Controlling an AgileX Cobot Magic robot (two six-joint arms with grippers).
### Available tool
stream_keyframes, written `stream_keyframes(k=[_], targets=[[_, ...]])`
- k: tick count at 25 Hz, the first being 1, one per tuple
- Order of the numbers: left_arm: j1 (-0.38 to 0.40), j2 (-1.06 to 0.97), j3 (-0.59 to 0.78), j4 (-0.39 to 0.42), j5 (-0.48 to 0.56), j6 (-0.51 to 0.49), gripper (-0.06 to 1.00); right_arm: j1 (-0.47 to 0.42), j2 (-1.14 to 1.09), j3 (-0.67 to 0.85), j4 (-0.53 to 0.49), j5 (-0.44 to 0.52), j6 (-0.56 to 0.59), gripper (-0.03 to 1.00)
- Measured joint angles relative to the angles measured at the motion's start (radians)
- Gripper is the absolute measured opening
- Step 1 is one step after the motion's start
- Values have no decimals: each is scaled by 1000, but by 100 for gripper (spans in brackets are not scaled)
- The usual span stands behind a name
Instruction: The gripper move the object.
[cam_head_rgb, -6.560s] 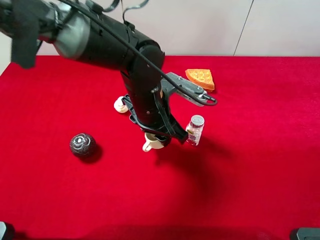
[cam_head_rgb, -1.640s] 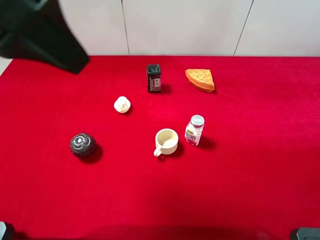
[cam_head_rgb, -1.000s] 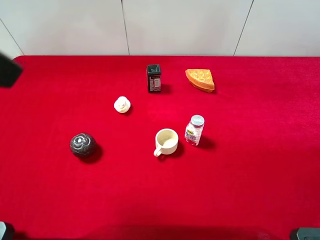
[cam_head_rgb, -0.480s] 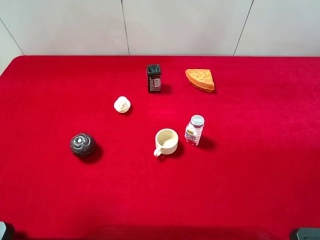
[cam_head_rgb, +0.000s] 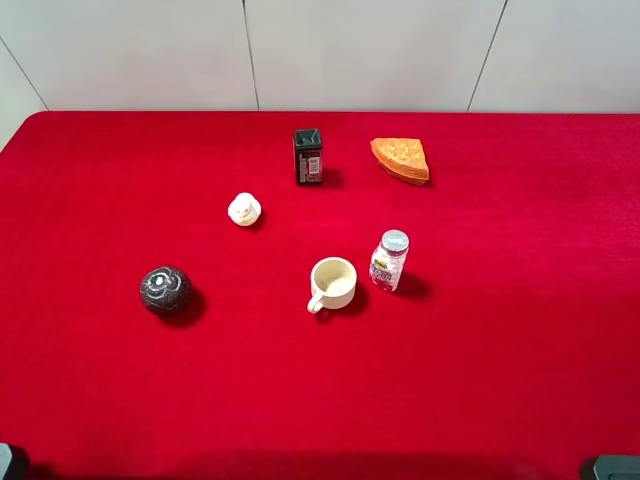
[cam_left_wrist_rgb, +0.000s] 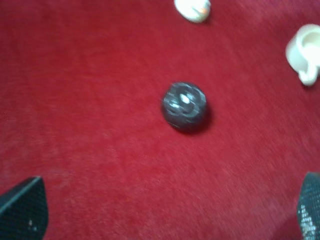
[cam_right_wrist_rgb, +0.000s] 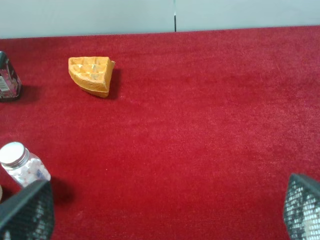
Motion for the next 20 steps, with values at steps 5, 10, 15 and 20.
stream_keyframes(k=[5, 10, 15, 20], targets=[[168, -102, 21, -24, -1, 102, 99, 0, 0, 0, 0, 0, 0, 69], [311, -158, 68, -59, -4, 190, 99, 0, 0, 0, 0, 0, 0, 69], [388, -214, 120, -63, -5, 208, 99, 0, 0, 0, 0, 0, 0, 69], [400, -319, 191, -63, -22, 212, 99, 0, 0, 0, 0, -1, 0, 69]])
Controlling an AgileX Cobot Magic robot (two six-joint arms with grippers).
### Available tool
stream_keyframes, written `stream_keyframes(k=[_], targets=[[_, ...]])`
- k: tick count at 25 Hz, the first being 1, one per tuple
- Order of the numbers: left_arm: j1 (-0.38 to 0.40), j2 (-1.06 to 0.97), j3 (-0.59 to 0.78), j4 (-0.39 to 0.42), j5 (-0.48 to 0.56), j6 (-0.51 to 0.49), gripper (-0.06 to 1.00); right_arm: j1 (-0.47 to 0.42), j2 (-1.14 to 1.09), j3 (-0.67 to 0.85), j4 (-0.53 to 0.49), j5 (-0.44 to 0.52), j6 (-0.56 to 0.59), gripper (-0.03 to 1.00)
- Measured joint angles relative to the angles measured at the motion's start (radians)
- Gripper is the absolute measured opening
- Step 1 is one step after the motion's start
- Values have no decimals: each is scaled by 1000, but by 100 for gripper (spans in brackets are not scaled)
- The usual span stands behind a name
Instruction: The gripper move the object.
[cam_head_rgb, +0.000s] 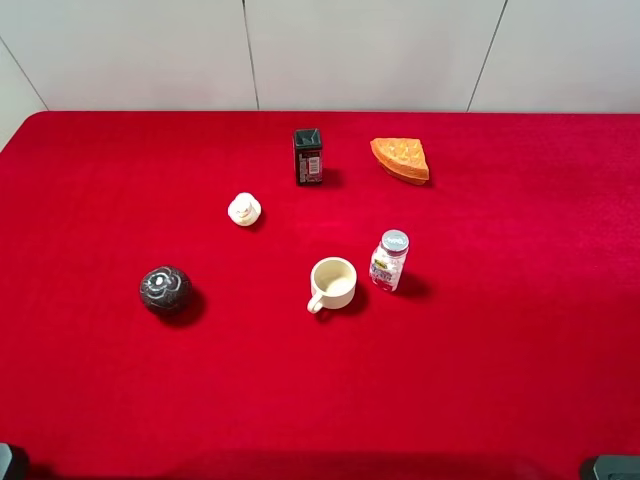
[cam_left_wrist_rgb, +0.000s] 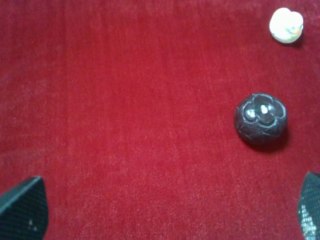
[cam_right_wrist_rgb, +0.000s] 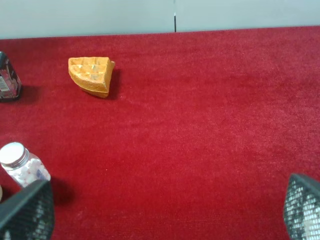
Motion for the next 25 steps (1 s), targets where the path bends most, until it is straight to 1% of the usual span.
stream_keyframes(k=[4, 25], targets=[[0, -63, 3, 0, -11, 3, 99, 0, 0, 0, 0, 0, 0, 69], [0, -63, 3, 1, -18, 7, 99, 0, 0, 0, 11, -1, 0, 69]])
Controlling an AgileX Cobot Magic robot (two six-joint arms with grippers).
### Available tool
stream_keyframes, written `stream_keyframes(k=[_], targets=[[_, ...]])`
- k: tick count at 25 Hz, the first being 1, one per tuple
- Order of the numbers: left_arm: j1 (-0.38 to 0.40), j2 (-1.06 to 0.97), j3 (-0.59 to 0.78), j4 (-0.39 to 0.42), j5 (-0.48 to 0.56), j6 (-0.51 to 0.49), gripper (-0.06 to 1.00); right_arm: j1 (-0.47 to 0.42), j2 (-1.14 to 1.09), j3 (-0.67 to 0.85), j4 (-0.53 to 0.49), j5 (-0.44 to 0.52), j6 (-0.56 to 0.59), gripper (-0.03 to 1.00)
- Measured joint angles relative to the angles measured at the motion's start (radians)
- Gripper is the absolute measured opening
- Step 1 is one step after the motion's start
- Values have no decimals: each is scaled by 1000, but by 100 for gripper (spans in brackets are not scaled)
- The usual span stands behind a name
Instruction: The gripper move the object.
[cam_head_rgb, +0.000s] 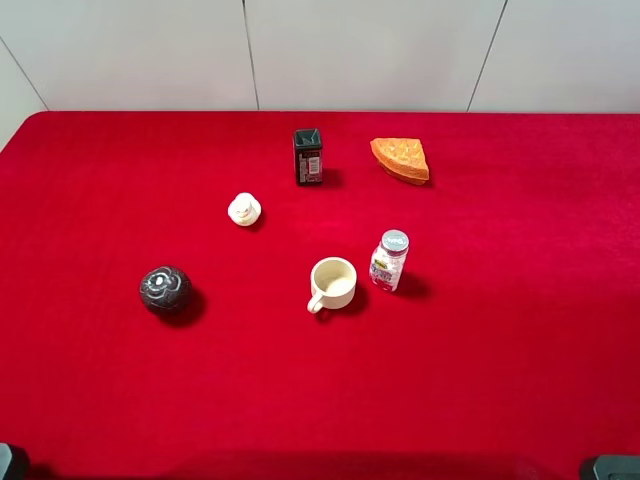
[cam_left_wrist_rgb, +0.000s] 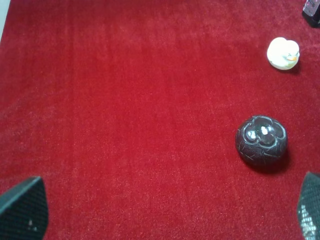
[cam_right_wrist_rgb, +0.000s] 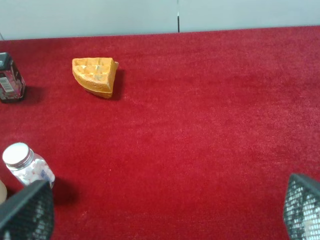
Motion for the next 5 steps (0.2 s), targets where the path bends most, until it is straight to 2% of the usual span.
stream_keyframes(k=[5], targets=[[0, 0, 0, 0, 0, 0, 99, 0, 0, 0, 0, 0, 0, 69]])
